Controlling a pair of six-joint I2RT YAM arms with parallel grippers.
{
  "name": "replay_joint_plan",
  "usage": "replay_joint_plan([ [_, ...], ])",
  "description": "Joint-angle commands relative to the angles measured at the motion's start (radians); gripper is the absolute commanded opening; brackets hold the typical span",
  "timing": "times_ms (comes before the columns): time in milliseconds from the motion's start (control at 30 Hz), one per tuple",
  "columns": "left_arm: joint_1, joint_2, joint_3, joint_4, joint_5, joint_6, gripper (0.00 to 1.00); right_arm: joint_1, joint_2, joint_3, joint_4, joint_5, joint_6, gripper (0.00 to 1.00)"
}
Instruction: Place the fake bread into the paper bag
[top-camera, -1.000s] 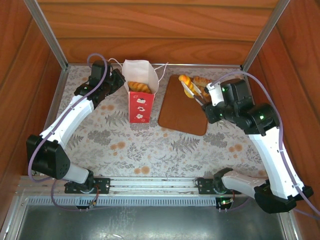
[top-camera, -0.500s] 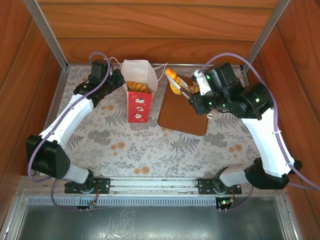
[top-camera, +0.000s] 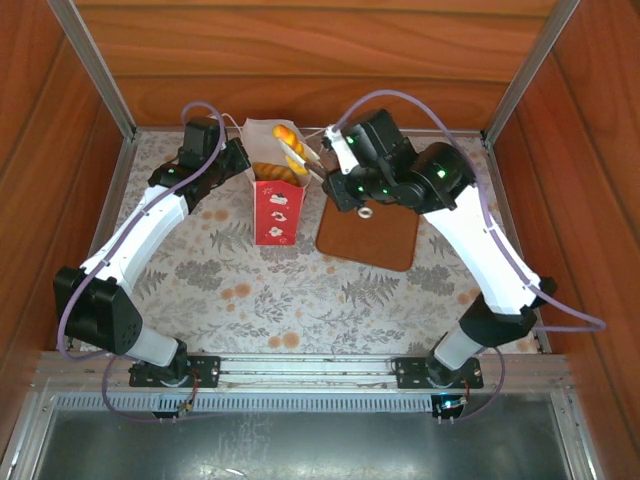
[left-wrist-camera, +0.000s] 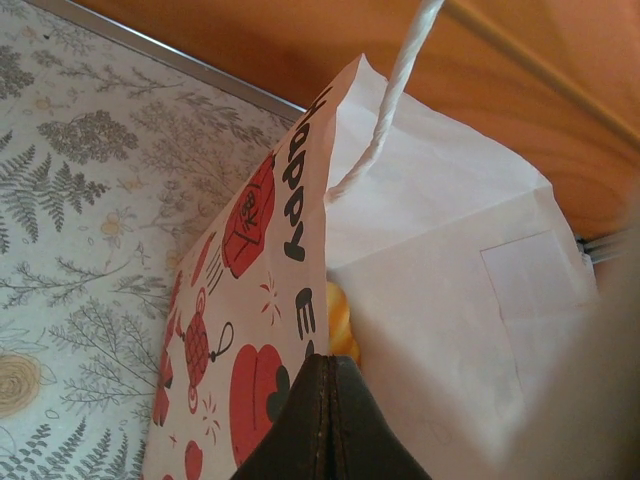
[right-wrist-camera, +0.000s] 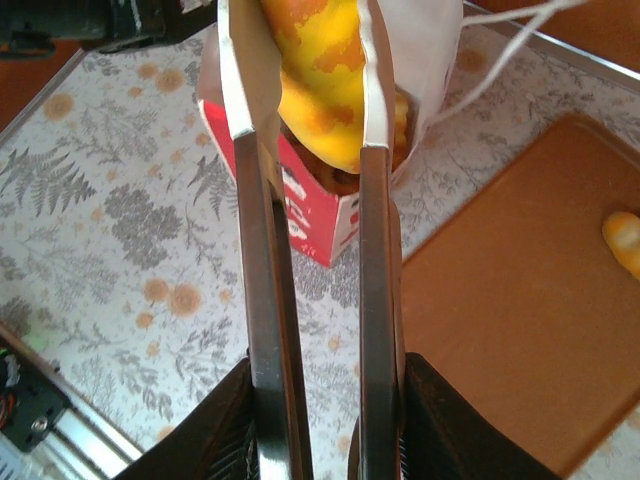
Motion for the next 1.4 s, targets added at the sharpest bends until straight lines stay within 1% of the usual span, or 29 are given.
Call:
replay_joint_plan([
  [0, -0.007, -0.005, 0.021, -0.013, -0.024, 0.046, 0.00, 0.007, 0.048, 0.050, 0.104, 0.054, -0.007, 0.36],
  [200, -0.007, -0.009, 0.023, -0.019, -0.025, 0.060, 0.00, 0.005, 0.163, 0.143, 0.096, 0.107, -0.021, 0.37],
  [333, -0.006, -0.010, 0.022, -0.017, -0.024, 0.062, 0.00, 0.001, 0.210, 0.182, 0.077, 0.120, -0.020, 0.38],
  [567, -0.006, -0.001, 0.028, -0.018, -0.006, 0.057, 0.00, -0.021, 0.275, 0.208, 0.045, 0.087, -0.035, 0.39],
  [767, -0.007, 0.000, 0.027, -0.017, -0.002, 0.056, 0.00, -0.029, 0.334, 0.239, -0.017, 0.092, -0.047, 0.40],
  [900, -0.006, -0.003, 0.026, -0.018, -0.002, 0.057, 0.00, -0.035, 0.349, 0.235, -0.030, 0.068, -0.044, 0.47],
  [1100, -0.007, -0.001, 0.027, -0.017, -0.001, 0.057, 0.00, -0.046, 0.355, 0.236, -0.050, 0.050, -0.036, 0.52],
  [1233, -0.006, 0.006, 0.032, -0.017, -0.002, 0.059, 0.00, -0.049, 0.347, 0.234, -0.043, 0.042, -0.035, 0.58],
  [1367, -0.006, 0.012, 0.037, -0.017, 0.006, 0.059, 0.00, -0.054, 0.342, 0.236, -0.042, 0.040, -0.035, 0.59],
])
